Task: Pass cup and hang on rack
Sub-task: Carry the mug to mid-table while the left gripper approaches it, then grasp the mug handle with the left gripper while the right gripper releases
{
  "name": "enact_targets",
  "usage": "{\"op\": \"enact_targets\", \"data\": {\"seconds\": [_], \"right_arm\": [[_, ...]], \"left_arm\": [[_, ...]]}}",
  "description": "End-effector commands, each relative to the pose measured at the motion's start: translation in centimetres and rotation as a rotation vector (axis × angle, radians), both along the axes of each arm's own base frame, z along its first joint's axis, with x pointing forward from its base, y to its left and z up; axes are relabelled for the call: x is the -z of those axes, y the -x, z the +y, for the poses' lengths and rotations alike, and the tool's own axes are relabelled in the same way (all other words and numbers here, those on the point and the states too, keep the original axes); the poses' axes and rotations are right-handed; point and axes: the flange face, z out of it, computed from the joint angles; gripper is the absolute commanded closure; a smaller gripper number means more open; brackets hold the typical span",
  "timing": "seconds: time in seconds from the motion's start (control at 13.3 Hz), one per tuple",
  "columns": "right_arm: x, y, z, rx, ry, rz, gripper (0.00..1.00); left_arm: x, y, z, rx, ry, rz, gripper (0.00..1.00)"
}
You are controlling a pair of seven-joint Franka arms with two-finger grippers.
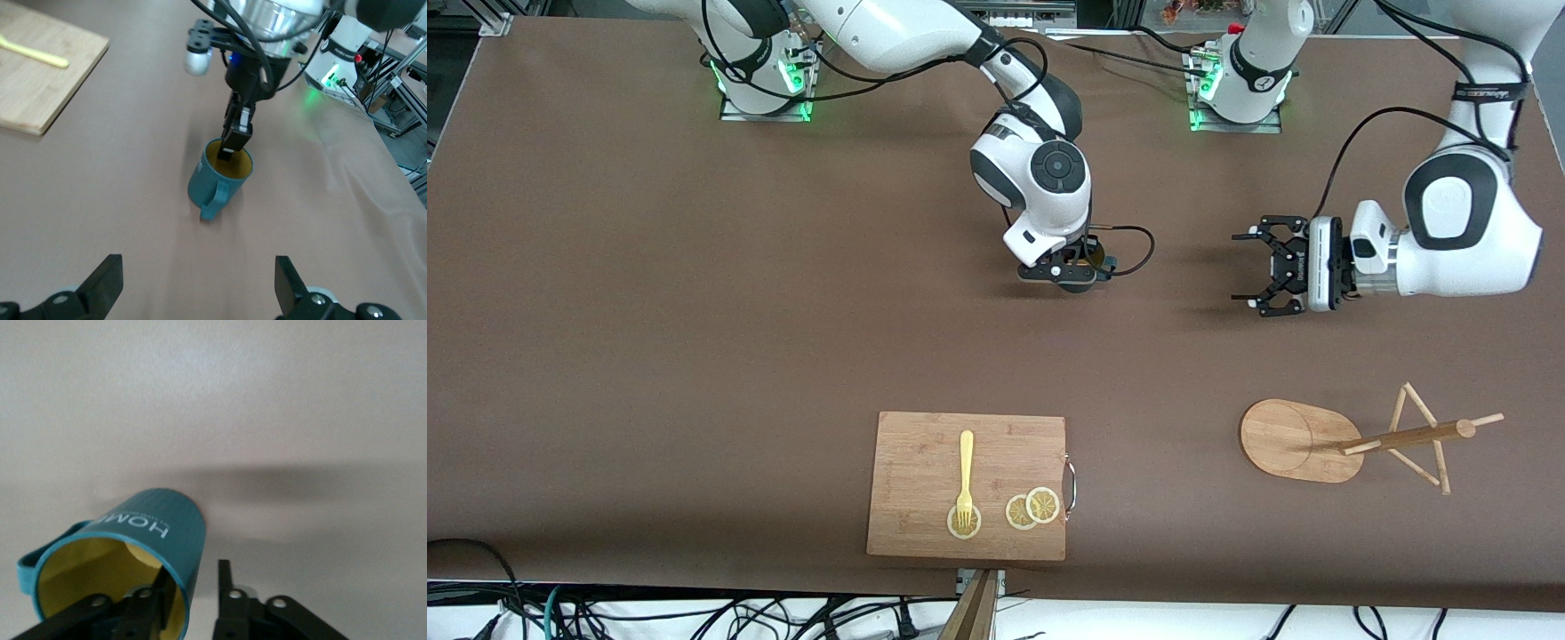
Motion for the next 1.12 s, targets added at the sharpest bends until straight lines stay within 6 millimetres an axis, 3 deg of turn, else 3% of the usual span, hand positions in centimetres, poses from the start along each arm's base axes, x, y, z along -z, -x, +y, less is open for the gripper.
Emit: {"op": "enact_targets", "data": {"seconds": [0.0, 0.22, 0.3, 0.45, 0.6, 0.82, 1.05], "right_arm": [[-5.1, -1.4, -1.0, 0.038, -0.011, -0.006, 0.02], [-11.0, -4.8, -5.2, 0.069, -0.001, 0.005, 0.00], [-13.9, -6.8, -7.8, 0.069, -0.016, -0.006, 0.00], [-17.1, -11.0, -15.5, 0.118, 0.027, 0.023, 0.00], [-19.0, -14.8, -22.9, 0.115, 0.015, 0.038, 0.00], [-22.0, -17.1, -30.2, 0.172, -0.015, 0.085, 0.00], [-23.9, -17.5, -35.9, 0.152, -0.013, 0.099, 0.00]], "left_arm": [[5.0, 1.8, -0.1, 0.026, 0.128, -0.103, 0.00], [11.2, 2.8, -1.3, 0.002, 0.263, -0.136, 0.00], [13.5, 3.3, -2.3, -0.014, 0.315, -0.153, 0.00], [16.9, 4.8, -5.2, -0.027, 0.411, -0.202, 0.00], [18.1, 7.1, -7.4, -0.043, 0.456, -0.197, 0.00], [19.4, 8.8, -9.9, -0.034, 0.470, -0.233, 0.05], [20.9, 9.5, -11.6, -0.055, 0.470, -0.270, 0.08]]}}
